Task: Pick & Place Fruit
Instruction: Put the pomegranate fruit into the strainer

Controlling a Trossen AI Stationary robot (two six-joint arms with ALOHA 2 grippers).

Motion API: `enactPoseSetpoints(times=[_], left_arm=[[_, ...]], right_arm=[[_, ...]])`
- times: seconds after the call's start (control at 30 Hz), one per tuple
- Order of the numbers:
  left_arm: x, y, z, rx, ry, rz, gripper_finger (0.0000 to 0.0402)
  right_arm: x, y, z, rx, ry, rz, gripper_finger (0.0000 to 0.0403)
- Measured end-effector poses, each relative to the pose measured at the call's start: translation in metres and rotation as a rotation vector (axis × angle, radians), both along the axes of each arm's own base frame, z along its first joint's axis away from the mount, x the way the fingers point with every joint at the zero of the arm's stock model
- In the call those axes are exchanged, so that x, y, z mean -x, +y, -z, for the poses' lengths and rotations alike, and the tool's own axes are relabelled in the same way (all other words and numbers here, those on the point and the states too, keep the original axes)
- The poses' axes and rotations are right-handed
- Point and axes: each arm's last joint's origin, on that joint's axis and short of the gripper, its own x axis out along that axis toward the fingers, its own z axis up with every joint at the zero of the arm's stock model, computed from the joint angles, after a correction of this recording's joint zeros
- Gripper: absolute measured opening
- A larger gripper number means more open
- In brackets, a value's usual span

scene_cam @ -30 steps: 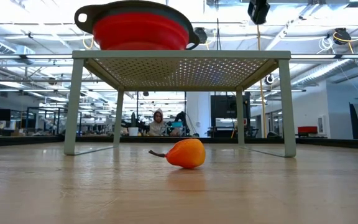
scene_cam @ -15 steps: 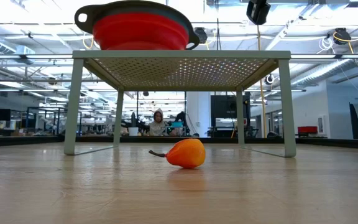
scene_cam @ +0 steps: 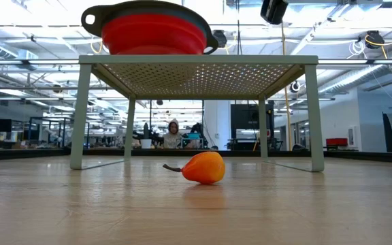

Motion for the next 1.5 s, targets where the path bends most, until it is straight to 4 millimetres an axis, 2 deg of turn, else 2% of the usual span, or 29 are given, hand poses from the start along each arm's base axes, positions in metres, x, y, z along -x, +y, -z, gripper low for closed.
enactPoseSetpoints(times=[0.43,0.67,0.73,0.9,1.1,1.3,1.5], left_arm=[[0.000,-0.001,0.001,0.025,0.010,-0.007,0.0266],[0.001,-0.001,0.003,0.023,0.027,-0.002,0.0175],[0.001,-0.001,0.003,0.022,0.034,0.001,0.0161],[0.002,0.000,0.005,0.015,0.056,-0.018,0.0162],[0.008,-0.001,0.004,-0.034,0.076,-0.089,0.0187],[0.023,0.001,-0.004,-0.075,0.114,-0.160,0.0160],[0.044,0.004,-0.016,-0.097,0.118,-0.300,0.0177]], right_arm=[[0.000,-0.002,0.001,0.004,0.006,0.008,0.0185],[0.000,-0.002,0.001,0.003,0.008,0.009,0.0198],[0.000,-0.002,0.001,0.004,0.010,0.009,0.0199],[-0.001,-0.002,0.002,0.005,0.015,0.012,0.0201],[-0.001,-0.002,0.005,0.012,0.046,0.019,0.0218],[0.000,-0.002,0.005,0.013,0.050,0.006,0.0246],[0.000,-0.002,0.005,0.016,0.050,0.008,0.0262]])
